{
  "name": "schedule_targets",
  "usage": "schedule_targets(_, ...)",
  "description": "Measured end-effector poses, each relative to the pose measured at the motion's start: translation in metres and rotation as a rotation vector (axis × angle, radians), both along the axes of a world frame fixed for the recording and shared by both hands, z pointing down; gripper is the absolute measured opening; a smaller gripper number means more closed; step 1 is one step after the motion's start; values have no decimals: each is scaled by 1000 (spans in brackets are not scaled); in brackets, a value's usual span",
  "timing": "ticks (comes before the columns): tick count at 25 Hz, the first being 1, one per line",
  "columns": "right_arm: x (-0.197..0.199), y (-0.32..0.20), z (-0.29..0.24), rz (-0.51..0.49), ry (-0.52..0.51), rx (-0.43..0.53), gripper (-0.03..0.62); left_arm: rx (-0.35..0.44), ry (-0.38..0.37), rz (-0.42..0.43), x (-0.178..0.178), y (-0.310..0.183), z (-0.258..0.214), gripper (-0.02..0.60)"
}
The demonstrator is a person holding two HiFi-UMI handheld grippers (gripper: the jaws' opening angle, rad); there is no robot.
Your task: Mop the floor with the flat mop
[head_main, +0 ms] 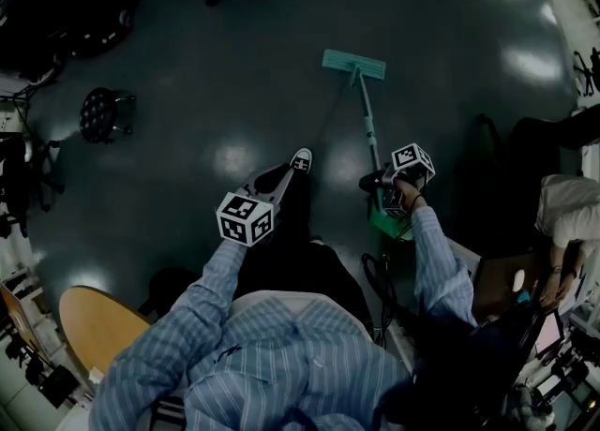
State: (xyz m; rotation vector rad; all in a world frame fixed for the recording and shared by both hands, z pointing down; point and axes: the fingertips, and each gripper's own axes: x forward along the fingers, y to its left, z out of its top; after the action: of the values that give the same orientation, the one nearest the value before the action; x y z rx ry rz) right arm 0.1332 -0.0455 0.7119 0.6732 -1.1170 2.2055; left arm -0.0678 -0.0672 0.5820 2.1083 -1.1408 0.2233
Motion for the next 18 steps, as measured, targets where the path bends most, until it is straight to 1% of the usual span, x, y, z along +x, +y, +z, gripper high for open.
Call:
schedule_targets(3,-1,49,-3,-13,-14,0,9,18,-16,-54,-12,33,-7,32)
schedule_targets(7,14,135,-4,-24,-32,-5,9,23,-40,-132,-14,92,-5,32)
schedule_targets(11,26,205,-14,-83,-38,-29,10,31,-33,-192,-13,126,-17,32)
schedule_targets(14,35,255,-10,-123,-37,-41,11,40,-40,-179,-2,152,-18,32)
schedule_targets(18,42,304,-9,-117,-53,-46,9,48,-59,-117,17,178,-18,32)
